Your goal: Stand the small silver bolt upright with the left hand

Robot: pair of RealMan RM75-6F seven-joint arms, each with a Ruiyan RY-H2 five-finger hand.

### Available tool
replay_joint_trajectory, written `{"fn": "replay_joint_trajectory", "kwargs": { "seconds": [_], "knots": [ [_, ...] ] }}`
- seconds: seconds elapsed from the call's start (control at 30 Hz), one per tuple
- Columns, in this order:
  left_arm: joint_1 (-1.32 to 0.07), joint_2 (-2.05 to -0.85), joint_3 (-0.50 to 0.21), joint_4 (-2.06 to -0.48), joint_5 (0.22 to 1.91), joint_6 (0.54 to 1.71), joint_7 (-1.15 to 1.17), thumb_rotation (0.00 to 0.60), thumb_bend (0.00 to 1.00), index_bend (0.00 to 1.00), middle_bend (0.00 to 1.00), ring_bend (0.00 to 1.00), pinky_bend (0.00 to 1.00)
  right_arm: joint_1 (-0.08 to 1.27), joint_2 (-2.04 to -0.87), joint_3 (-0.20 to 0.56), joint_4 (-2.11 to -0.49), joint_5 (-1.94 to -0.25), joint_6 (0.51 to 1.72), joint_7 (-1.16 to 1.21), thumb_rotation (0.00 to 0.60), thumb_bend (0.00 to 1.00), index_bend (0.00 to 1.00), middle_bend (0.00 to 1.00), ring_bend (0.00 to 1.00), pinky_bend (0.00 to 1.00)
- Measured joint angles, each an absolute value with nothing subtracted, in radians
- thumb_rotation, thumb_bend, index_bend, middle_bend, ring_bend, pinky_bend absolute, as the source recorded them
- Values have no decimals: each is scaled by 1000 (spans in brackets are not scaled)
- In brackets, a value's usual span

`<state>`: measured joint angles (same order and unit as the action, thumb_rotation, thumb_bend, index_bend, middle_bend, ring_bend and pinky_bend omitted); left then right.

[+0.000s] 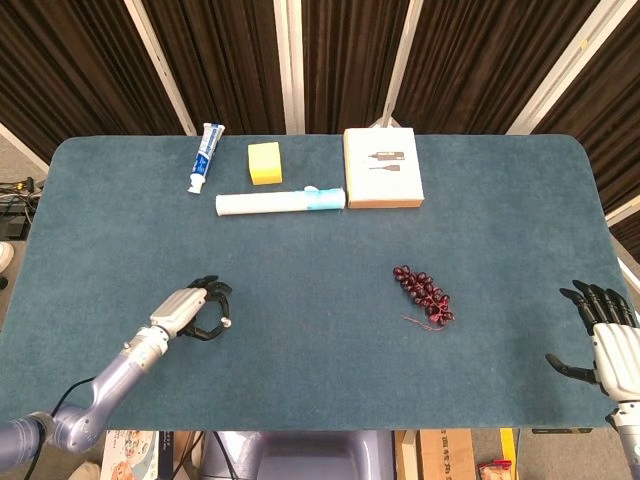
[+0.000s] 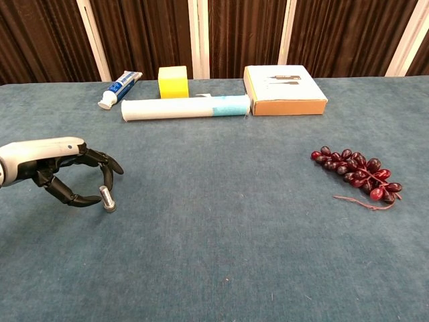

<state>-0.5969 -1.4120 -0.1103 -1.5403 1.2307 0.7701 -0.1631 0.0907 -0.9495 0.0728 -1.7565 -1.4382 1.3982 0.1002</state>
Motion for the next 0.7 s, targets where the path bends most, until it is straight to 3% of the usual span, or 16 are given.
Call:
{"fn": "replay_joint_trajectory", "kwargs": {
  "seconds": [0.2, 0.43, 0.7],
  "knots": [
    [-596, -1398, -109, -1545, 1242, 782, -179, 600, 469, 238, 98, 0, 0, 92, -951, 72, -1759, -1440, 1397, 94, 600, 154, 186, 109, 62, 0],
    [-580, -1357, -111, -1591, 1268, 852, -143, 600, 467, 191, 89, 0, 0, 92, -952, 73, -1761, -1435, 1397, 90, 600, 154, 186, 108, 62, 0],
    [-498, -1256, -104, -1785, 1232, 1099, 218, 600, 424, 189, 83, 0, 0, 89, -948, 71, -1770, -1443, 1405, 90, 600, 154, 186, 108, 62, 0]
  ]
}}
